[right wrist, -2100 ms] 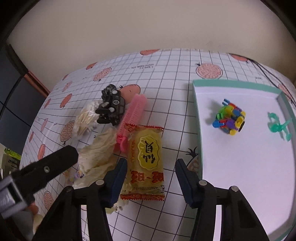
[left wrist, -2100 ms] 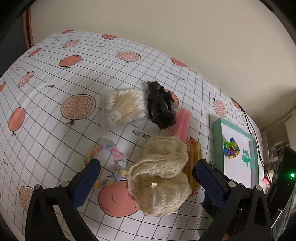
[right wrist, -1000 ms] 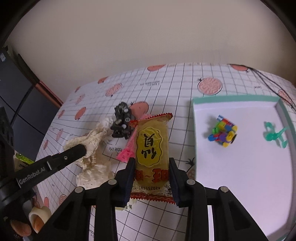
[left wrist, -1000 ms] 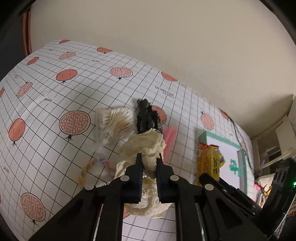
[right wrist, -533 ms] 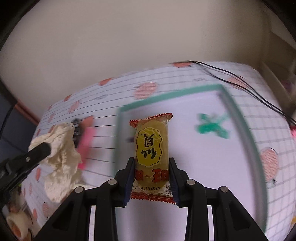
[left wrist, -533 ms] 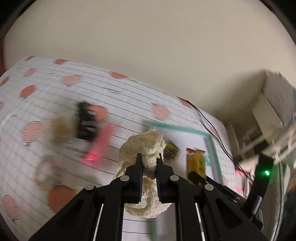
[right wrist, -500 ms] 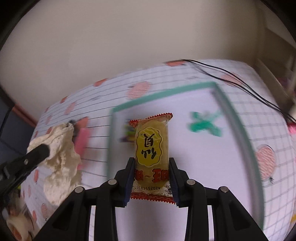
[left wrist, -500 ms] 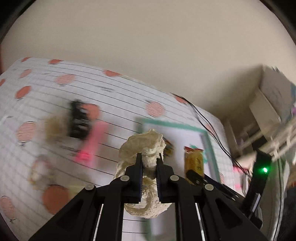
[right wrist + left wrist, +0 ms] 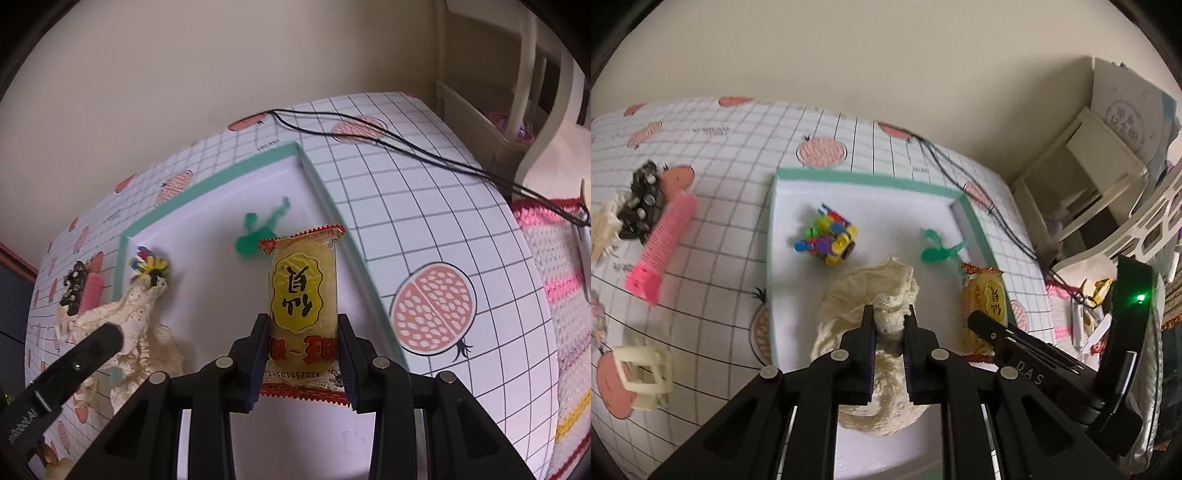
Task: Organize objects
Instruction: 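Carry the snack packet with the right tool while the left tool carries the lace into the tray, then open the right tool over the tray while the left tool releases the lace cloth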
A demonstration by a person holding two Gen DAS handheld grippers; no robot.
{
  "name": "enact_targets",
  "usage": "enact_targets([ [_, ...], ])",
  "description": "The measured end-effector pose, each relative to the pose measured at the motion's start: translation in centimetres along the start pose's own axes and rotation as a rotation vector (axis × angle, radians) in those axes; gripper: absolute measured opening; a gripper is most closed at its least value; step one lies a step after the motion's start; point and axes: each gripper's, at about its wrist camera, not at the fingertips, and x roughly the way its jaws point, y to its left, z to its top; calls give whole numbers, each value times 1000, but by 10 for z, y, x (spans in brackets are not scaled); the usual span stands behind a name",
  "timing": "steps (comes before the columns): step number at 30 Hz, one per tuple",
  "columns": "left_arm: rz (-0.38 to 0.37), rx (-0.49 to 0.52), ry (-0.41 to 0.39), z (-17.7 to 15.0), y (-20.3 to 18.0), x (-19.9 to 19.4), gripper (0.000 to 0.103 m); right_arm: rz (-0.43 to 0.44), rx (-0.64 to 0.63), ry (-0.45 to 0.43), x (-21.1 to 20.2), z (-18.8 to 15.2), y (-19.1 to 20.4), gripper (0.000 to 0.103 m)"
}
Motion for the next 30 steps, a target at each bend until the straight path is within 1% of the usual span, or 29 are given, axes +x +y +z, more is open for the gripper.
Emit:
enact_targets([
  [5, 28, 0, 47, -8, -1, 20, 13, -4, -8, 12, 7, -3, 0, 37],
  [9, 24, 0, 60, -10, -1, 19, 14, -3, 0, 7, 7, -3, 0, 39],
  [10, 25, 5, 56, -10, -2, 15, 17, -3, 0, 5, 6, -4, -1, 39],
  [12, 25, 15, 50, -8, -3, 11, 24, -2, 6, 1, 5, -3, -1, 39],
  [14, 14, 21, 48, -6, -4, 5, 39, 0, 12, -8, 2, -3, -3, 50],
  [15, 14, 19, 42, -5, -4, 1, 41, 0, 13, -16, 1, -3, -3, 52],
  [16, 13, 15, 38, -4, -4, -2, 41, 1, 12, -23, -2, -2, -3, 57],
  [17, 12, 12, 39, -2, -3, -3, 41, 4, 12, -26, -3, -2, -2, 59],
  [21, 8, 14, 23, 1, -4, -14, 41, 4, 4, -54, -14, 1, 0, 59],
  [25, 12, 15, -22, 7, -2, -29, 42, 16, 7, -85, -26, 4, 2, 59],
  [30, 57, -6, -65, 13, 11, -38, 43, 45, -42, -91, -27, 3, 12, 59],
])
